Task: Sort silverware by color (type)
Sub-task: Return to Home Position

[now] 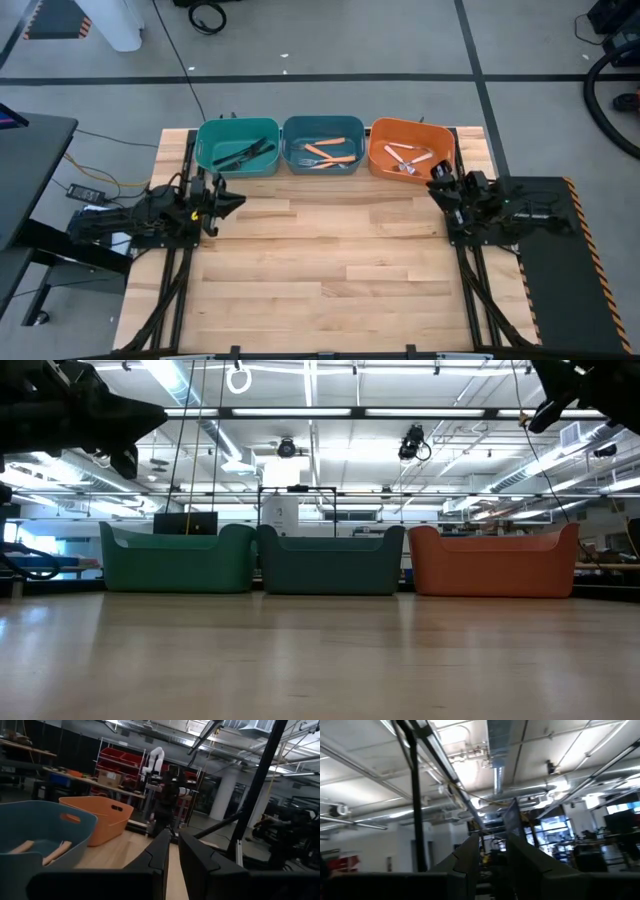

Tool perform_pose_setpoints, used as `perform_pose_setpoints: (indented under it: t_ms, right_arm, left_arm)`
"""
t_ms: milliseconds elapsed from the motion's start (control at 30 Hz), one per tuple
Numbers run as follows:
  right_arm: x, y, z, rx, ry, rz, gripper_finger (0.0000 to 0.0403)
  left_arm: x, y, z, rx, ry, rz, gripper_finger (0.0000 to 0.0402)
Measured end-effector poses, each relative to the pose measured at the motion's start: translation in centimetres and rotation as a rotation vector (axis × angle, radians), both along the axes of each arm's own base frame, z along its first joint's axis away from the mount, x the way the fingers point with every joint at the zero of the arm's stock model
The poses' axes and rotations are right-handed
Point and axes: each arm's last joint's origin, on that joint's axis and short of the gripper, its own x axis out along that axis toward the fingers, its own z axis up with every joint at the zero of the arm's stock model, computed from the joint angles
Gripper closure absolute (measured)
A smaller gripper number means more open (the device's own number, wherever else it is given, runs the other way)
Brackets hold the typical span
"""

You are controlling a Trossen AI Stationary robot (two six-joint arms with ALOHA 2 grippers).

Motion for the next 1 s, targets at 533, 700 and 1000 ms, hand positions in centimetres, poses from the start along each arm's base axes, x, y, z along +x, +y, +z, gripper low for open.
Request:
perform_pose_setpoints:
  t_ms: [533, 700, 1000]
  right_arm:
    - [0.04, 0.49, -0.01, 0.000, 0.002, 0.061, 0.0298]
    - [0.04, 0.49, -0.01, 0.000, 0.002, 0.061, 0.0298]
    - [0.04, 0.48, -0.01, 0.000, 0.002, 0.061, 0.0298]
  left_arm:
    - [0.03, 0.00, -0.02, 0.000, 0.003, 0.000, 0.0353]
    - [0.03, 0.00, -0.03, -0.001, 0.004, 0.000, 0.0353]
    - [0.03, 0.00, -0.03, -0.001, 0.004, 0.000, 0.0353]
